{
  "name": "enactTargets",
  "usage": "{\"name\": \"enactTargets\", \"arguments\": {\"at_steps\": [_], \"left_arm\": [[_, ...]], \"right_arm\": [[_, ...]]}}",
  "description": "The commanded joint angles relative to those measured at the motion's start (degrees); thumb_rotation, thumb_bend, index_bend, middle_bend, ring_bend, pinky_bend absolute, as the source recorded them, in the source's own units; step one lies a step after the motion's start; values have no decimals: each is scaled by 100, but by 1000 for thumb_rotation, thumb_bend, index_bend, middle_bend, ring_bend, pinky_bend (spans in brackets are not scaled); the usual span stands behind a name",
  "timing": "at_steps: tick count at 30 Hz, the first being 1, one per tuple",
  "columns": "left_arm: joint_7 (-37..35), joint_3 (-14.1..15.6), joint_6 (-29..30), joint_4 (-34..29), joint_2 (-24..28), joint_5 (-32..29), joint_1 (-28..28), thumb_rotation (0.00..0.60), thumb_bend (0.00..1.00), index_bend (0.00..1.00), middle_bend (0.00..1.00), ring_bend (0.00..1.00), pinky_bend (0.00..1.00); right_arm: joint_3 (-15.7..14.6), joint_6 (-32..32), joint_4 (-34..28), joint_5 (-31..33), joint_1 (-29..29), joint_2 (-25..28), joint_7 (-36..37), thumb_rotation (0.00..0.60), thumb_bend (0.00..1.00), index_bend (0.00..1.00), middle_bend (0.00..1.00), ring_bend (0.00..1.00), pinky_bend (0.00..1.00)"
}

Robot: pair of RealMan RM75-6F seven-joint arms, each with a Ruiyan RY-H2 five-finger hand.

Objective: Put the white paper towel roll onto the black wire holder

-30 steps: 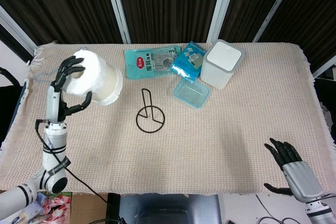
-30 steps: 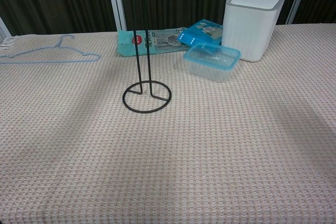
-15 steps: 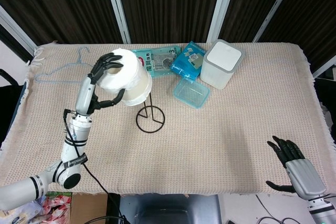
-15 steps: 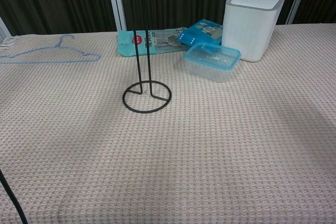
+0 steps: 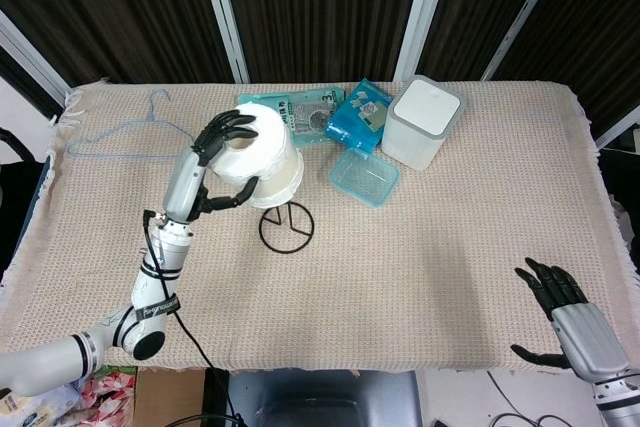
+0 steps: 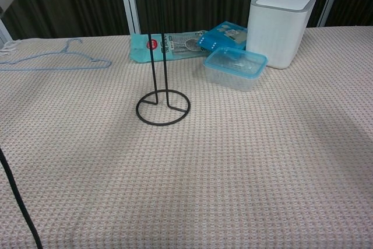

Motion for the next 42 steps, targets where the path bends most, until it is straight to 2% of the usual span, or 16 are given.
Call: {"name": "enactTargets", "arguments": {"at_steps": [1, 9, 11, 13, 16, 18, 21, 23, 42], "left_arm": [[19, 7, -31, 26, -24, -31, -21, 600, 584, 443, 624, 652, 1000], [110, 49, -114, 49, -51, -84, -60, 600, 572, 441, 618, 650, 1000], [111, 74, -138, 13, -26, -71, -60, 600, 552, 433, 593, 622, 989], [169, 113, -168, 2, 10, -54, -56, 600, 506, 397, 514, 526, 906], [315, 139, -99, 7, -6, -16, -44, 600, 434, 227, 310, 296, 668], [264, 164, -141, -65, 23, -33, -30, 600, 415, 114, 196, 165, 461], [286, 180, -237, -146, 93, -81, -28, 600, 398, 17, 93, 31, 216], [330, 189, -239, -160, 102, -90, -20, 600, 386, 0, 67, 2, 143], [659, 334, -65, -444, 223, 159, 65, 600, 368, 0, 20, 0, 27]], "right_arm": [[3, 6, -2, 4, -4, 2, 0, 600, 136, 0, 0, 0, 0], [16, 11, -14, 25, -13, 3, -10, 600, 137, 0, 0, 0, 0], [18, 13, -12, 28, -16, 3, -11, 600, 137, 0, 0, 0, 0], [19, 9, -15, 34, -17, 3, -13, 600, 136, 0, 0, 0, 0], [17, 11, -21, 28, -22, 2, -23, 600, 136, 0, 0, 0, 0], [17, 23, -23, 20, -27, 2, -32, 600, 136, 0, 0, 0, 0], [17, 22, -25, 22, -31, -1, -45, 600, 137, 0, 0, 0, 0], [17, 12, -29, 24, -28, -1, -46, 600, 137, 0, 0, 0, 0], [4, 62, -24, -35, -54, 19, -16, 600, 136, 0, 0, 0, 0]]}}
